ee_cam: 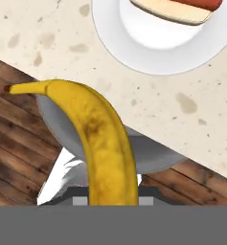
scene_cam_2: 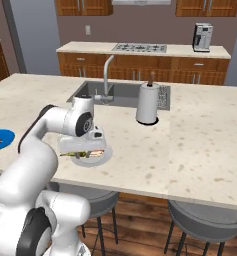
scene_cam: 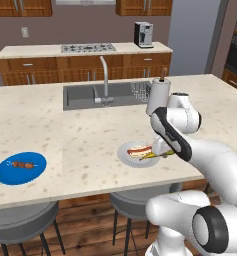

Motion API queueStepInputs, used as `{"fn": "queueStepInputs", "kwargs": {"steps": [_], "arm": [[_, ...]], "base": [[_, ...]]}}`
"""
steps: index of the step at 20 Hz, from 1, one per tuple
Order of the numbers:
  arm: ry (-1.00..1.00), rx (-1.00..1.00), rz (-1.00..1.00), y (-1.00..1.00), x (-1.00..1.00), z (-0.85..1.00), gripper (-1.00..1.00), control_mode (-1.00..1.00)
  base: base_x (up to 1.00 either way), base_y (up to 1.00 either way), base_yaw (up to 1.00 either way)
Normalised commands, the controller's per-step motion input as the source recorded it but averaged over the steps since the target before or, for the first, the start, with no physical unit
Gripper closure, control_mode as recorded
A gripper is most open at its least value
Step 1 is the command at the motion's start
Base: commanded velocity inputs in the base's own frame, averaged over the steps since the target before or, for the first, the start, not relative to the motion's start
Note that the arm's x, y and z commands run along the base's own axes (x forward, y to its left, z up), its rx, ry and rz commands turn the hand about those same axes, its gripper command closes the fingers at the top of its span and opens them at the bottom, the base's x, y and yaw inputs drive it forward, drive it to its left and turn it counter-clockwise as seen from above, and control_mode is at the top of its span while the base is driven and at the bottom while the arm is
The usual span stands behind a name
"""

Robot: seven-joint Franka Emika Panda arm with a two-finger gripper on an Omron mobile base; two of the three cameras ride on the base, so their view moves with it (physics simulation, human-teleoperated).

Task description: Pick up the banana and kiwi from the fridge and place one fruit on each plate on the dining counter.

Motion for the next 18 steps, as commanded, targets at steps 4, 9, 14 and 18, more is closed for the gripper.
{"fn": "queueStepInputs", "kwargs": {"steps": [4,9,14,18], "arm": [[0.49,0.0,-0.07,0.0,0.11,-0.55,1.0,-1.0],[0.25,0.0,-0.07,-0.01,0.13,-0.36,1.0,-1.0],[0.08,0.0,-0.04,0.0,0.17,-0.09,1.0,-1.0],[0.0,0.0,0.0,0.0,0.02,0.0,1.0,-1.0]], "base": [[0.0,0.0,0.0],[0.0,0.0,0.0],[0.0,0.0,0.0],[0.0,0.0,0.0]]}}
